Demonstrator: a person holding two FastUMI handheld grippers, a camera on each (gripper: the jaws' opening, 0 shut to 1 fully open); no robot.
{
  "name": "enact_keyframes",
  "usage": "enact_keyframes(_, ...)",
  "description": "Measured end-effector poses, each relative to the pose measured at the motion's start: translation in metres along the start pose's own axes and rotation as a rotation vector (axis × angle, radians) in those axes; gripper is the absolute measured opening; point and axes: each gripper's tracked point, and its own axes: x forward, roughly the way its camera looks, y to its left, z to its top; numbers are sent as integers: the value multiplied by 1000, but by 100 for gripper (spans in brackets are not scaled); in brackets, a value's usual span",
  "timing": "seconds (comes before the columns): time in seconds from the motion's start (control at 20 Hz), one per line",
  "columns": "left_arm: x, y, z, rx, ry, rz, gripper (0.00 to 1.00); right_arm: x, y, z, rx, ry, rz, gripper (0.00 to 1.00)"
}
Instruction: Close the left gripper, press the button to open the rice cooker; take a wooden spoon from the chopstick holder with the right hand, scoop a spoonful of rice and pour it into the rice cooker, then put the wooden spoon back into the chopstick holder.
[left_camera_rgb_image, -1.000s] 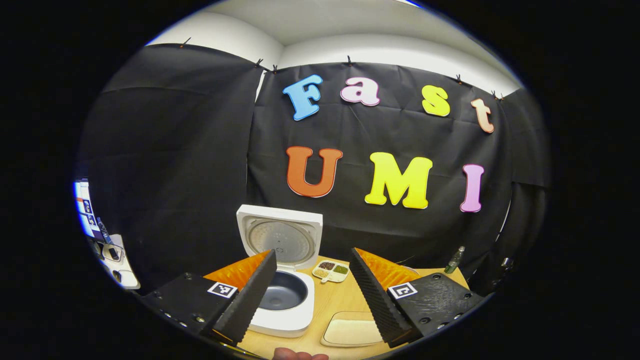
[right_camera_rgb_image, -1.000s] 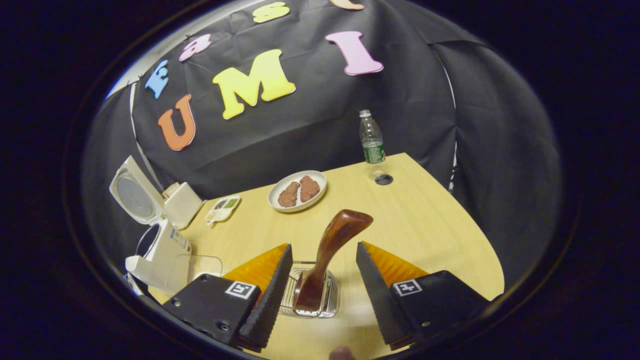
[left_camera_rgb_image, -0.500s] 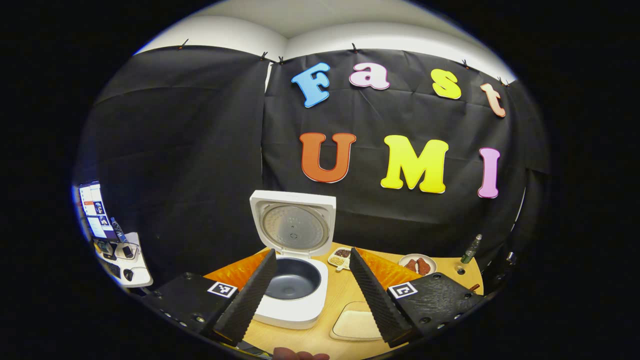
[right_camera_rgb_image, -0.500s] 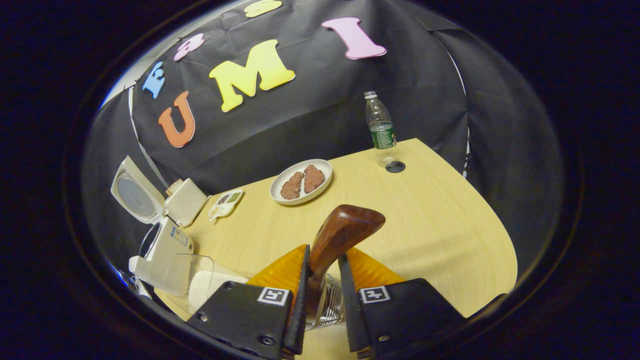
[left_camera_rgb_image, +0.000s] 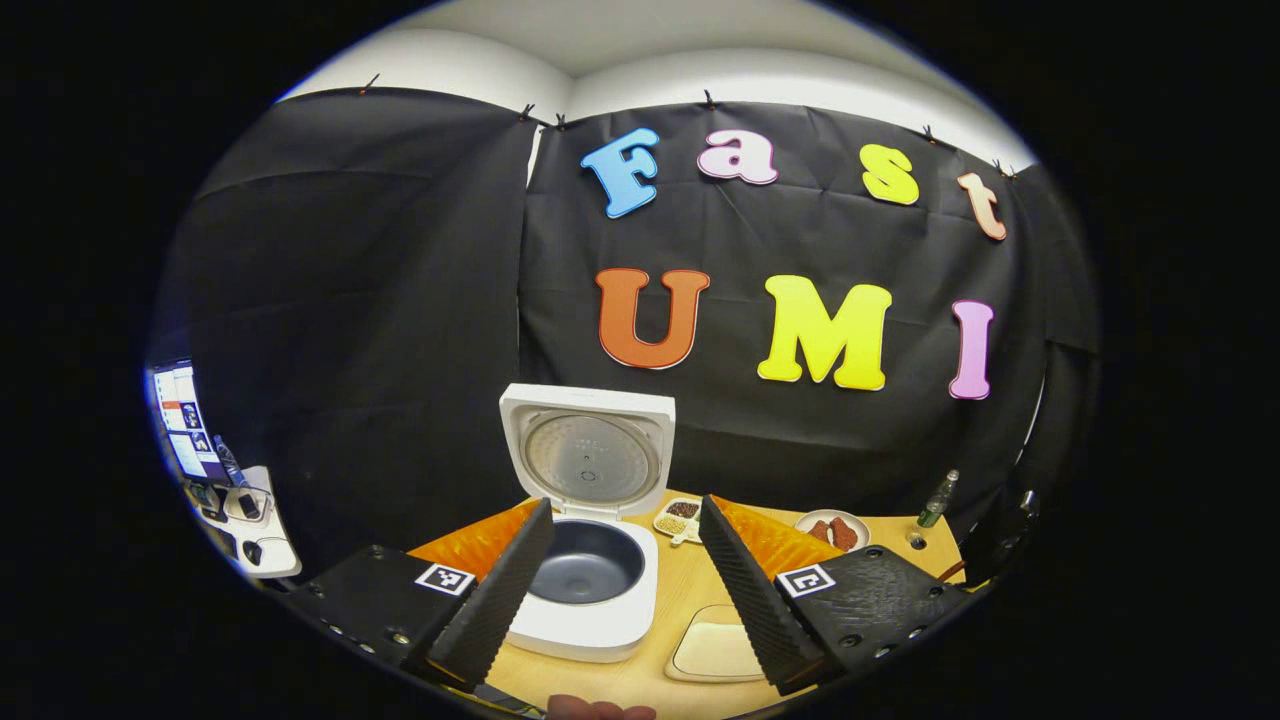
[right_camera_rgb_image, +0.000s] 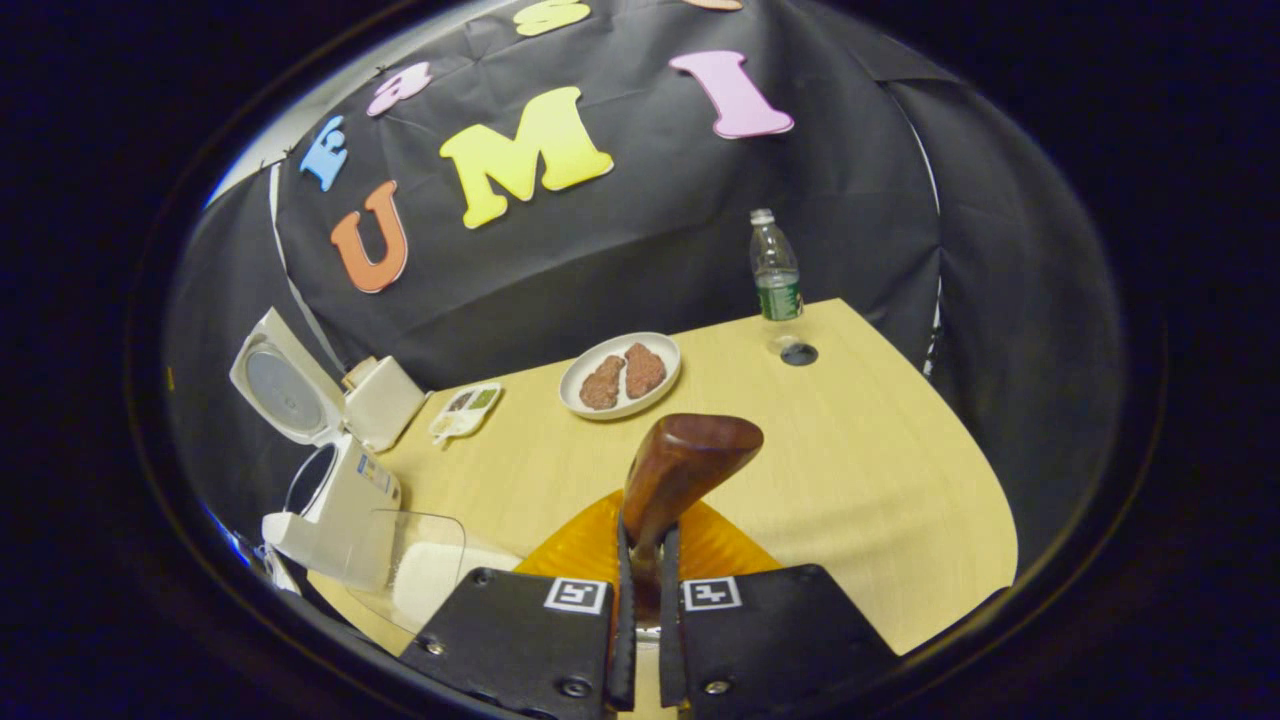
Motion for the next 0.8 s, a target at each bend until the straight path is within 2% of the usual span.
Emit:
enact_keyframes(0.2,8,11,-9,-7,14,-63,94,-35,14,38,-87,-89,-60,14)
enact_keyframes(0.3,13,20,-15,-18,29,-89,94,-55,33,58,-131,-132,-67,14)
enact_keyframes(0.4,18,29,-19,-25,32,-107,94,-73,64,74,-158,-172,-44,14)
enact_keyframes(0.55,23,43,-16,-30,19,-125,94,-82,121,78,-173,-190,33,14)
enact_keyframes(0.7,24,60,-13,-28,12,-132,94,-78,168,57,-180,-158,103,14)
enact_keyframes(0.8,23,73,-11,-40,6,-131,94,-69,187,35,-214,-119,120,14)
